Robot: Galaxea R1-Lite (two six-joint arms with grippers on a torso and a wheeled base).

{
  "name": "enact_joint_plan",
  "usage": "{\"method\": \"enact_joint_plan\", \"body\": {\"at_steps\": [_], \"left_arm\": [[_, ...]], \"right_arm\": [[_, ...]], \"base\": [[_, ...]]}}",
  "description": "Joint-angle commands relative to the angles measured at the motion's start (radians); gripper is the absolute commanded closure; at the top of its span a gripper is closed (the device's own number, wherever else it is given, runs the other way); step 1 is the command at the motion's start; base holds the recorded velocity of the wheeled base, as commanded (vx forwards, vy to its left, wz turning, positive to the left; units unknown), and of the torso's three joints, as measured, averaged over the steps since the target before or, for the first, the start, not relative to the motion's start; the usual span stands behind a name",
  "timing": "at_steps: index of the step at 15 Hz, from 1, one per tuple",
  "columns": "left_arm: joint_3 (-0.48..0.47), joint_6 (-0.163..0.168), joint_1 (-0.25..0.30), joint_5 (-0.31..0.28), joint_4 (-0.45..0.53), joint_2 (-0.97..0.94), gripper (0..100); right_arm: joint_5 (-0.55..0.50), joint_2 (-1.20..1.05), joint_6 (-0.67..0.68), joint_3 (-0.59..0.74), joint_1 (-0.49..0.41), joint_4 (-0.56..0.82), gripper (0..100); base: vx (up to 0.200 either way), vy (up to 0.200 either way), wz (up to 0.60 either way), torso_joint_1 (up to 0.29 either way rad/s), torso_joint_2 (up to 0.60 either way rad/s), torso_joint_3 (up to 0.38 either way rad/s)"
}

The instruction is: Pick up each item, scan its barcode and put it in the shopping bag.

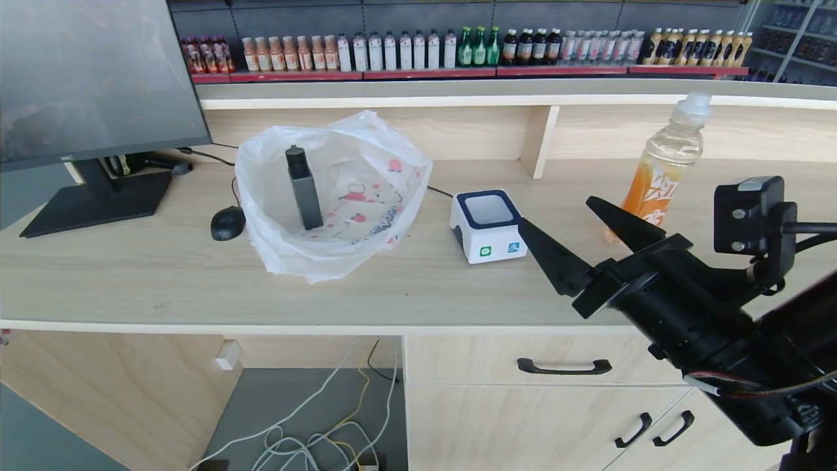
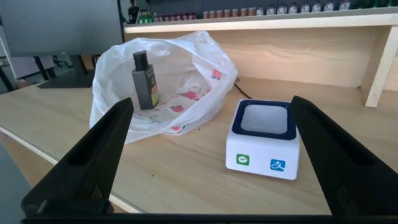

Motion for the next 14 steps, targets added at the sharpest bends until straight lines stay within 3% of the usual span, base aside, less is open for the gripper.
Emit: {"method": "enact_joint_plan", "body": {"at_steps": [1, 14], "left_arm": [[0.000, 0.000, 0.000, -0.001, 0.000, 0.000, 0], [0.000, 0.000, 0.000, -0.001, 0.000, 0.000, 0]], "right_arm": [[0.000, 0.009, -0.002, -0.008, 0.001, -0.001, 0], [0.000, 0.027, -0.031, -0.007, -0.001, -0.001, 0]], "base": [[0.000, -0.200, 0.00, 0.007, 0.00, 0.002], [0.000, -0.200, 0.00, 0.004, 0.00, 0.002]]}}
